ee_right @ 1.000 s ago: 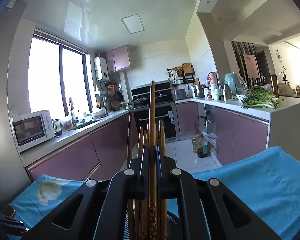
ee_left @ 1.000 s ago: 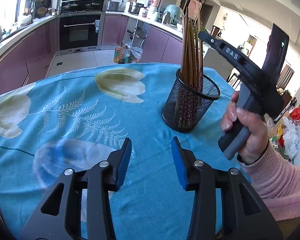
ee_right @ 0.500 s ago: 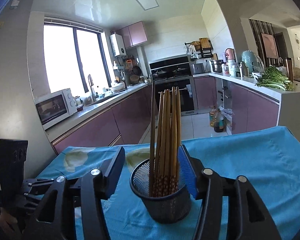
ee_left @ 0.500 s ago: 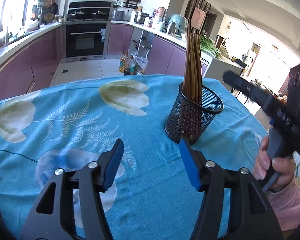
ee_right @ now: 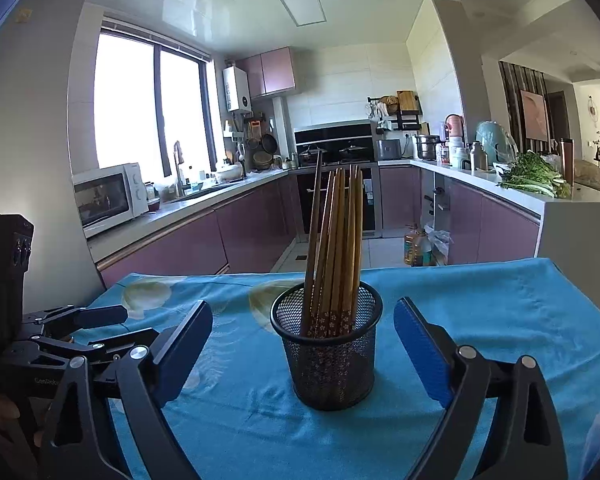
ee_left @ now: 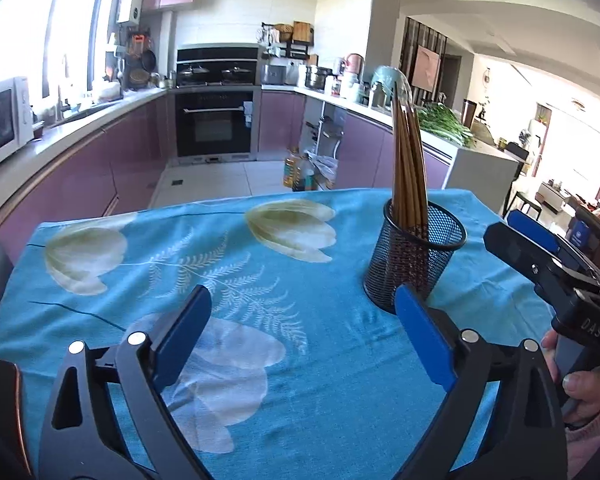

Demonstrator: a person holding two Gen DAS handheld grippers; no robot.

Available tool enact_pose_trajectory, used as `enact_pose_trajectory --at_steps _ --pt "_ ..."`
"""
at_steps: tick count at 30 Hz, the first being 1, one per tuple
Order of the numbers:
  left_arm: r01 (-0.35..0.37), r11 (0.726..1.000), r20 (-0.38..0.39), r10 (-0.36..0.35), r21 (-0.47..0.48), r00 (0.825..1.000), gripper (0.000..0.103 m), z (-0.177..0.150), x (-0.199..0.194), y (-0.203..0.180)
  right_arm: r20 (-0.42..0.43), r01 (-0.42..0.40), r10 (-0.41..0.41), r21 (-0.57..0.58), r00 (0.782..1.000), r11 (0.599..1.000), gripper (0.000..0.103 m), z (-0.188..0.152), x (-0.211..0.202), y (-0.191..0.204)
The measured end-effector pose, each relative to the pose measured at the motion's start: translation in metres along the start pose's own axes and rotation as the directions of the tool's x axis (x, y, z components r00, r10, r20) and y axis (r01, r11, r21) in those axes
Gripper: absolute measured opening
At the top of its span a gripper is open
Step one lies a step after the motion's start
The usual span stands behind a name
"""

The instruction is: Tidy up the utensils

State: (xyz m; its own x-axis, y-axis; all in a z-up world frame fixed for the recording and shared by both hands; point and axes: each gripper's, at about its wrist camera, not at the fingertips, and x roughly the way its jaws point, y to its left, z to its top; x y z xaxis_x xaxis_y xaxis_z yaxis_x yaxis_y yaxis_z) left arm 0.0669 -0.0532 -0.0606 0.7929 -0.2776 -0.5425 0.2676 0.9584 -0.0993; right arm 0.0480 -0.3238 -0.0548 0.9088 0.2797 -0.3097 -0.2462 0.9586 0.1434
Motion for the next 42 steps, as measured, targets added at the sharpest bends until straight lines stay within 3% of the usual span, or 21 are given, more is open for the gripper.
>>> enact_pose_trajectory --at_steps 12,18,42 --pt "-0.122 0.992 0.137 0.126 -0.032 0.982 0.097 -0.004 -0.036 0.008 0.063 0.037 -0.034 -0.051 0.997 0.998 0.096 0.001 -0.015 0.015" --pt "-0.149 0.988 0.167 0.155 -0.048 0.974 0.097 -0.003 -0.045 0.009 0.076 0.039 -0.033 -0.081 0.997 0.996 0.096 -0.001 -0.018 0.025" --pt "-0.197 0.979 0.268 0.206 -0.06 0.941 0.097 -0.009 -0.079 0.004 0.079 0.029 -0.023 -0.07 0.997 0.997 0.096 -0.005 -0.023 0.033"
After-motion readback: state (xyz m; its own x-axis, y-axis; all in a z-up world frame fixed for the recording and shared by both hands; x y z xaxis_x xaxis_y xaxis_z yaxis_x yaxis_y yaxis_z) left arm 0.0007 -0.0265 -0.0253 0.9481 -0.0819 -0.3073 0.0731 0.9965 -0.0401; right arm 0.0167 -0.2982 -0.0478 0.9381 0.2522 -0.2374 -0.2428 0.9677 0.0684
